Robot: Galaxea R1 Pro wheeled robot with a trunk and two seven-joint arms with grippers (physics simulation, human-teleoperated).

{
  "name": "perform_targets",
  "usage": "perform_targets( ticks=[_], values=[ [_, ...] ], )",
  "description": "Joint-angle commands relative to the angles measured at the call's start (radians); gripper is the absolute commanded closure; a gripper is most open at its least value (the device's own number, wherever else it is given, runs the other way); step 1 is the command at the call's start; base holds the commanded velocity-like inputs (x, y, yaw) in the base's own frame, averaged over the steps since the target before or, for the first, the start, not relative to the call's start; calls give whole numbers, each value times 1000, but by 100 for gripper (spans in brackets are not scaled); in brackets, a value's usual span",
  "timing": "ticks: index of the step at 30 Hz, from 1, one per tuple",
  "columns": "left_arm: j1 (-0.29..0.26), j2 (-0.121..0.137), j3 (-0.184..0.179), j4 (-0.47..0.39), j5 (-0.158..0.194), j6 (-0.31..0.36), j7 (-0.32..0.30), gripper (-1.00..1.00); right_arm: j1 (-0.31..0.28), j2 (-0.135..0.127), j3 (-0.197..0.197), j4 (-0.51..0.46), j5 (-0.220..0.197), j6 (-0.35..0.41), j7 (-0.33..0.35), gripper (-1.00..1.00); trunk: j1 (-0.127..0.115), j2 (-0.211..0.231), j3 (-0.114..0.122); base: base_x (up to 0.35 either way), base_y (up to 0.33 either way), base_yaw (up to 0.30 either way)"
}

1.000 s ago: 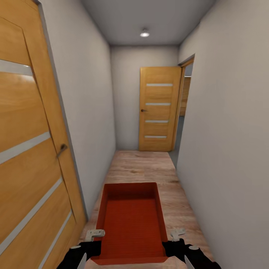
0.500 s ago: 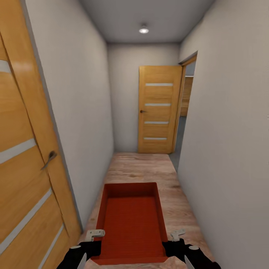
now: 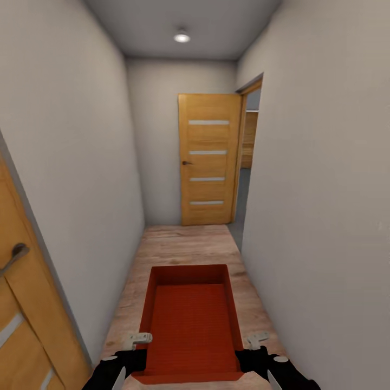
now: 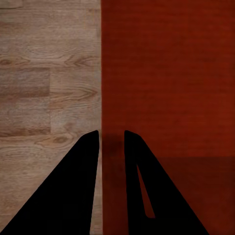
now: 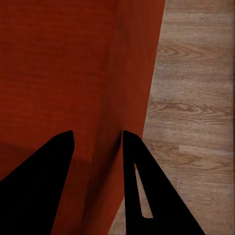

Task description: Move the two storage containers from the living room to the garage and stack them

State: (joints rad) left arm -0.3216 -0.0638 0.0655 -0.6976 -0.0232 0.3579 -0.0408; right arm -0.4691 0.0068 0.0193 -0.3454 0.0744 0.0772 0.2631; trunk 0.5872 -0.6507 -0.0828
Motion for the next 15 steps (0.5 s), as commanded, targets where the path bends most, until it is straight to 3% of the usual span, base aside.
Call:
perform_targets(
  ticks=[1, 15],
  values=[
    [0, 22, 8, 0, -28, 6, 19, 100, 0, -1, 24, -4, -11, -13, 79, 100, 1, -1, -2, 325, 95, -76],
    [0, 22, 8, 0, -28, 6, 19, 100, 0, -1, 24, -4, -11, -13, 79, 100, 1, -1, -2, 324, 74, -8]
  ],
)
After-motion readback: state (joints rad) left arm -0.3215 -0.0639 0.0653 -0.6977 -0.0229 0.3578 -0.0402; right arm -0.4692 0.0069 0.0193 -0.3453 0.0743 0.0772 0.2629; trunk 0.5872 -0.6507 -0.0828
